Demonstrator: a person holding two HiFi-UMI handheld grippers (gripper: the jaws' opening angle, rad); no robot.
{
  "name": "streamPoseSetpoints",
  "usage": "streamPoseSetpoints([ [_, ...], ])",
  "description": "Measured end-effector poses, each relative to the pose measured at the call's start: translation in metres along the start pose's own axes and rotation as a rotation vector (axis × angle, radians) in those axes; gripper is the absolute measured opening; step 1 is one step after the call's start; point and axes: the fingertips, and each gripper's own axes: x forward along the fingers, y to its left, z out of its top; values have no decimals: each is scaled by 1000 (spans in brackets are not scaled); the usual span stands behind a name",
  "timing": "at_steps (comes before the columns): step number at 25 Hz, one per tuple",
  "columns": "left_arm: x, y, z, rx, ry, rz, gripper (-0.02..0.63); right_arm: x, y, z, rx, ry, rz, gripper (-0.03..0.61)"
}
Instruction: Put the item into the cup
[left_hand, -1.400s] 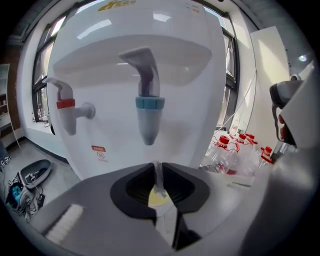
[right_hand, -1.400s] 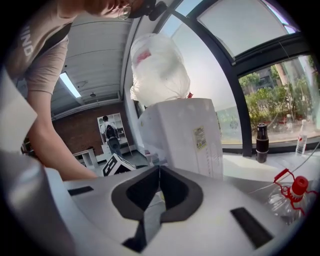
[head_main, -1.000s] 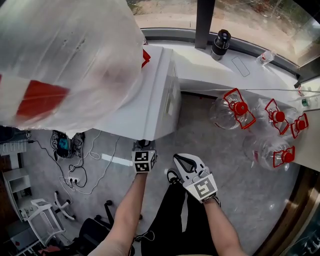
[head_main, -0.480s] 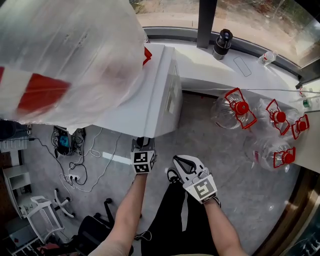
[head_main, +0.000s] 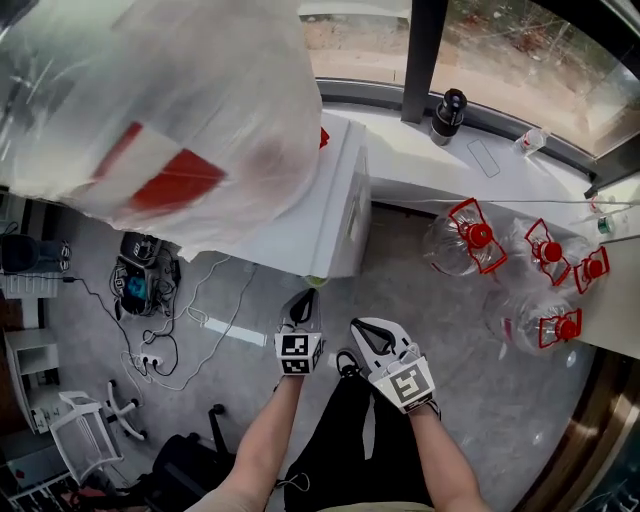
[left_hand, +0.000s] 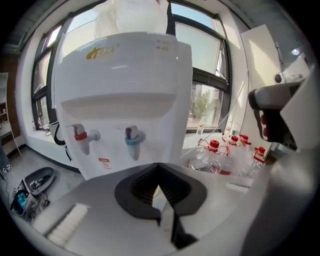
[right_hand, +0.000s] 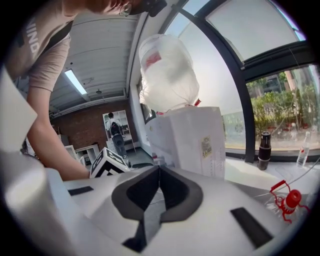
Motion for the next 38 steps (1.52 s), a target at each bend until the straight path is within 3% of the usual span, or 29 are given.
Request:
streamPoseSetpoints([
  [5,-66,-2,44,-55,-31,-9,8,-18,20,50,-48,9,9,12],
  [8,-97,0,78,-99,-57,-12,8,-29,24,84,-6,-15,14,12],
  [12,-127,-6,123,-89,-90,-23,8,-43,25,127,-26,-32,2,12],
  [19,-203,-24,228,-130,-245,-79,8,-67,51,205,-81,-87,13,12],
  [25,-257,-36,297,-92,-343,-105,8,-86,66,257,-111,-149,23,12],
  [30,-284,-38,345,6,-421,-78,8,-101,67,294,-180,-185,9,12],
  [38,-320,-25,372,47,-462,-4,8,-133,63,347,-249,-241,-50,12],
])
